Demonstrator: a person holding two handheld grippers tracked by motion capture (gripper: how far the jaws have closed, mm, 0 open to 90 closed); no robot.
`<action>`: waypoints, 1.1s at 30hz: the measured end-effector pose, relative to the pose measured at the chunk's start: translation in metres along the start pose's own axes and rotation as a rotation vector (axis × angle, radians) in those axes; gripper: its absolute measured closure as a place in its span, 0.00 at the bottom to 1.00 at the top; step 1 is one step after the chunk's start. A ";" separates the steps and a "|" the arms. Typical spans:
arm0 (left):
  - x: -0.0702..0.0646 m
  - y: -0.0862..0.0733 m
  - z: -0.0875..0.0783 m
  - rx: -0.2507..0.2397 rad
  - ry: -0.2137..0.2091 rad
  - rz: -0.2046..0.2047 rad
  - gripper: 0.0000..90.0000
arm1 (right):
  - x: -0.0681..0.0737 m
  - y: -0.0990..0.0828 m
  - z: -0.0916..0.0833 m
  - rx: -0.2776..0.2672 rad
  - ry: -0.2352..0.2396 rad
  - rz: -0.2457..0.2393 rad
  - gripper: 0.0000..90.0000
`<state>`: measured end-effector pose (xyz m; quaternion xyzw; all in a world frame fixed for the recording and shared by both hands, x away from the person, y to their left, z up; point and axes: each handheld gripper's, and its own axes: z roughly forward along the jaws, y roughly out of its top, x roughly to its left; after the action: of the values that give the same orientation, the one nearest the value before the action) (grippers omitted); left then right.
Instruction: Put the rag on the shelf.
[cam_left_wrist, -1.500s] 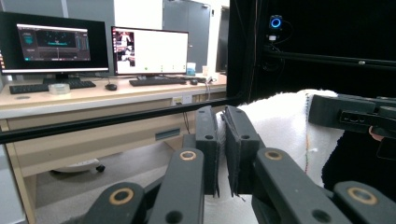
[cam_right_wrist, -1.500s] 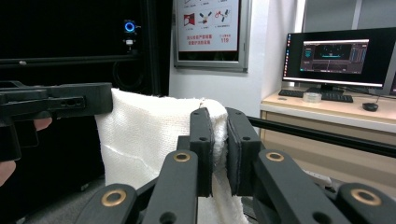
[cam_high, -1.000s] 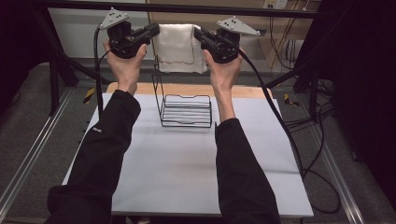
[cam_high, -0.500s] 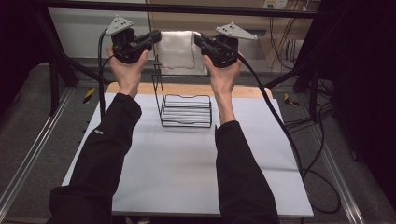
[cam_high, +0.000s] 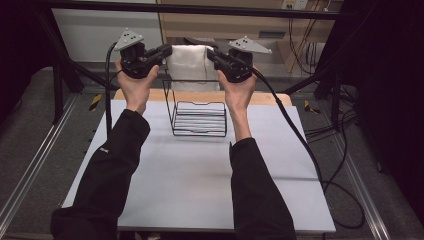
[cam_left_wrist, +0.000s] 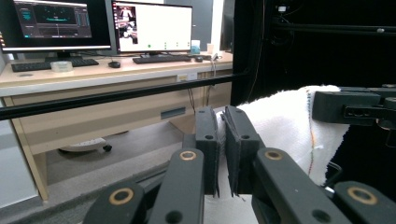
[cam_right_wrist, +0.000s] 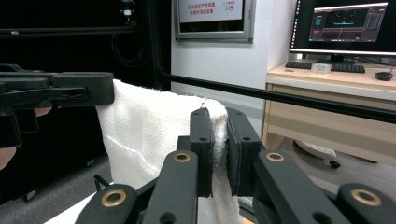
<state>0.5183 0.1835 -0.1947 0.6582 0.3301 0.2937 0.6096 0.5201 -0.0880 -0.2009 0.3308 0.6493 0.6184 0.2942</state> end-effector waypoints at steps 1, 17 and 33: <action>0.000 -0.001 0.000 0.001 -0.001 0.000 0.94 | 0.000 -0.001 -0.001 0.000 0.001 0.004 0.92; -0.006 -0.017 -0.001 0.024 -0.016 -0.002 0.94 | 0.000 -0.016 -0.008 0.026 0.000 0.005 0.92; -0.013 -0.023 -0.012 0.042 -0.046 0.028 0.94 | 0.003 -0.021 -0.020 0.038 0.020 -0.023 0.91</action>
<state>0.4989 0.1812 -0.2160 0.6820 0.3128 0.2799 0.5990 0.5014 -0.0981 -0.2205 0.3226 0.6676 0.6057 0.2887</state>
